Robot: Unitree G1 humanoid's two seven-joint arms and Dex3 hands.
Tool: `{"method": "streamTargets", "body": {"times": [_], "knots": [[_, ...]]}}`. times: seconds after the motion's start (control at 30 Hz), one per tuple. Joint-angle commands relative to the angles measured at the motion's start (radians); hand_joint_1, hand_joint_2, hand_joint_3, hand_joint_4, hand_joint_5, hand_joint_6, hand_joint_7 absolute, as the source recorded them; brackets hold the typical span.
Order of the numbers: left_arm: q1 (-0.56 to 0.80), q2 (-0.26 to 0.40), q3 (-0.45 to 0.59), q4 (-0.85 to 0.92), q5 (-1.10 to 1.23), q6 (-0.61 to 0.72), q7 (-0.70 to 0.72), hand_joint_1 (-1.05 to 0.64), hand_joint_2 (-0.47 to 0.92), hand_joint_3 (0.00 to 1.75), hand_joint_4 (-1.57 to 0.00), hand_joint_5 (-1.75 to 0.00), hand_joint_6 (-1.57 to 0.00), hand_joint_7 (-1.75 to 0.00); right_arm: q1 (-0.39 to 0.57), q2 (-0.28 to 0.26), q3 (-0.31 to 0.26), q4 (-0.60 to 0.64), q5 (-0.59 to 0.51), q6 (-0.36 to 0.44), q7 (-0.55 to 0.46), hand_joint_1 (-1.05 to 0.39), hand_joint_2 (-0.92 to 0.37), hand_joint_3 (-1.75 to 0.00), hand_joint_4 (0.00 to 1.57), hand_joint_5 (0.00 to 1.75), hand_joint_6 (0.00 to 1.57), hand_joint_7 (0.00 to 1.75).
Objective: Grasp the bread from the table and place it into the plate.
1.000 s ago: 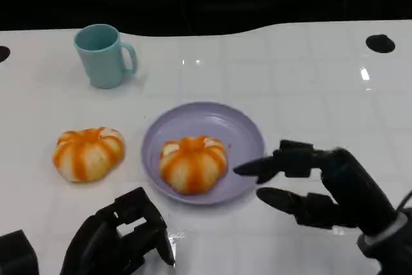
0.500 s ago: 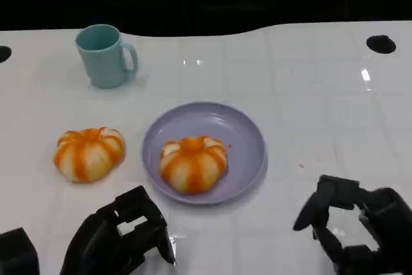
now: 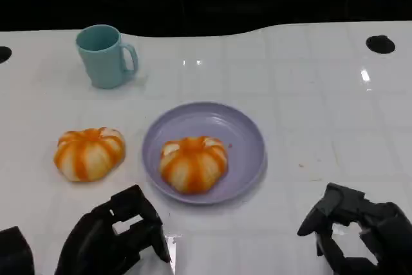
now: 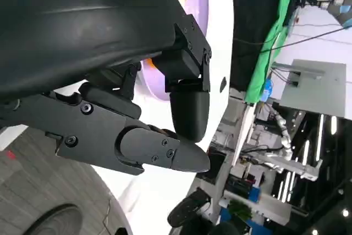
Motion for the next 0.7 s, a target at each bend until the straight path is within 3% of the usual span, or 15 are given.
{"method": "streamTargets", "body": {"times": [0.03, 0.7], "knots": [[-0.008, 0.027, 0.015, 0.014, -0.016, 0.009, -0.015, -0.63, 0.92, 0.05, -0.69, -1.75, -0.68, -1.41, -0.006, 0.019, -0.017, 0.022, -0.021, -0.027, -0.022, -0.3, -0.54, -1.12, 0.79, 1.75, 0.67, 1.46], [-0.004, 0.024, 0.024, 0.026, -0.008, -0.042, 0.001, -0.63, 0.92, 0.1, -0.69, -1.74, -0.67, -1.36, -0.005, 0.036, -0.003, 0.053, -0.028, -0.077, -0.007, -0.33, -0.55, -1.07, 0.81, 1.75, 0.68, 1.46]]}}
